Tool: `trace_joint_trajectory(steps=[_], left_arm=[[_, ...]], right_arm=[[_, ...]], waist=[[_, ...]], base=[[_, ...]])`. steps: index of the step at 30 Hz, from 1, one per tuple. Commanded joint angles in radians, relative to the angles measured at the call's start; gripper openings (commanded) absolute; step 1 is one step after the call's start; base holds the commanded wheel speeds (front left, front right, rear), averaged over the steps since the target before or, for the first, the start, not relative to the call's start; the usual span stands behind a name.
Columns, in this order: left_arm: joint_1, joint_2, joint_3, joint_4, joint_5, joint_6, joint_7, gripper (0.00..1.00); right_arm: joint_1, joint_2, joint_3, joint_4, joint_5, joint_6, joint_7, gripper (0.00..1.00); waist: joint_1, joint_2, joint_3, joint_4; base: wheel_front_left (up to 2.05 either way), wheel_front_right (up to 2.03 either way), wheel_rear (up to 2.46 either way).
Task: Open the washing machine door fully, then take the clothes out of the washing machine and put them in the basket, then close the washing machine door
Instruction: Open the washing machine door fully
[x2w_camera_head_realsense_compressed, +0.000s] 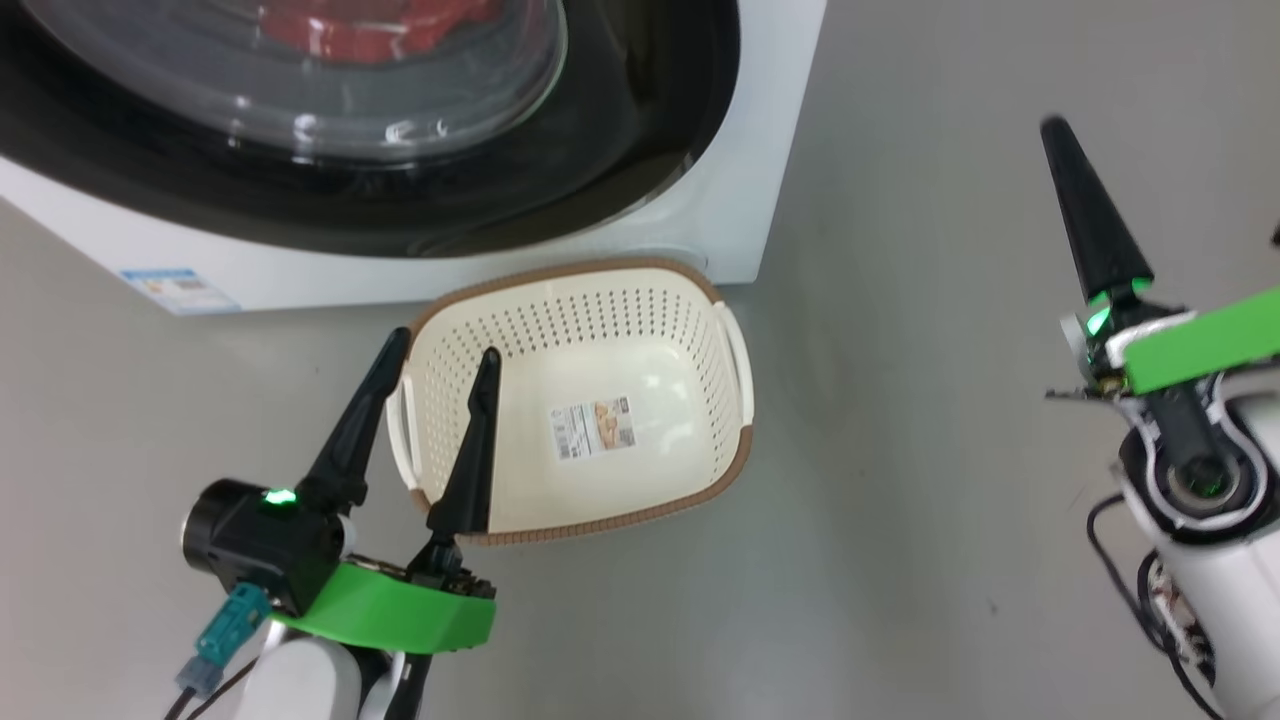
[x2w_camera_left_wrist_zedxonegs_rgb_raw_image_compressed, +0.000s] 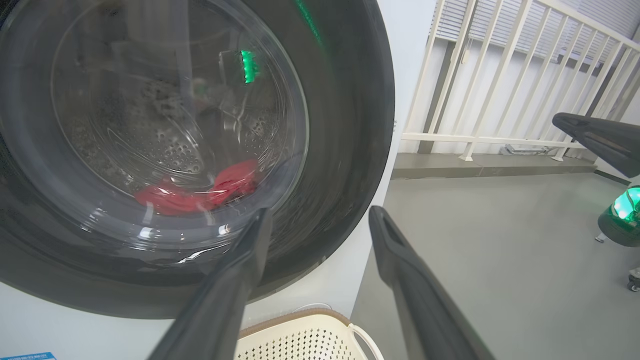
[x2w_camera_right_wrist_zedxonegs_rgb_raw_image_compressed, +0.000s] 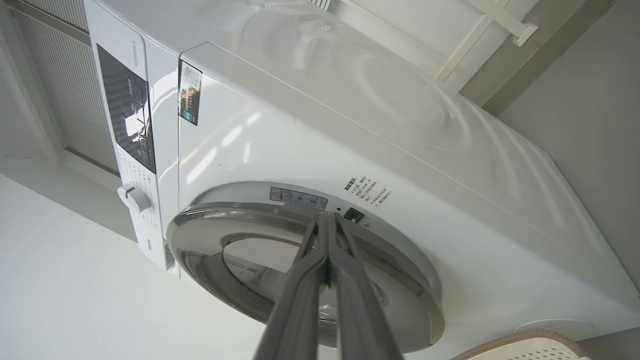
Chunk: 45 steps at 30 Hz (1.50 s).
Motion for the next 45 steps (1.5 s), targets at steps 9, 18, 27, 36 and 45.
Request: trace_joint_trajectory(steps=[9, 18, 27, 36, 45], left_arm=[[-0.053, 0.015, 0.0, -0.058, -0.013, 0.011, -0.008, 1.0], [-0.081, 0.015, -0.029, -0.101, -0.01, 0.021, -0.008, 1.0], [-0.092, 0.015, -0.07, -0.118, -0.009, 0.027, -0.008, 1.0], [-0.097, 0.015, -0.101, -0.115, 0.004, 0.033, -0.008, 1.0], [-0.106, 0.015, -0.13, -0.109, 0.02, 0.045, -0.008, 1.0]], right_arm=[[-0.143, -0.011, -0.065, -0.039, 0.18, 0.001, 0.228, 0.0], [-0.283, 0.013, -0.155, 0.017, 0.22, 0.001, 0.422, 0.0], [-0.417, 0.05, -0.214, 0.114, 0.271, 0.001, 0.634, 0.0], [-0.524, 0.082, -0.24, 0.173, 0.281, 0.001, 0.767, 0.0], [-0.604, 0.102, -0.251, 0.213, 0.238, 0.001, 0.837, 0.0]], waist=[[0.0, 0.0, 0.133, 0.052], [0.0, 0.0, 0.218, 0.096], [0.0, 0.0, 0.279, 0.134], [0.0, 0.0, 0.313, 0.163], [0.0, 0.0, 0.328, 0.195]], base=[[0.0, 0.0, 0.0], [0.0, 0.0, 0.0], [0.0, 0.0, 0.0], [0.0, 0.0, 0.0], [0.0, 0.0, 0.0]])
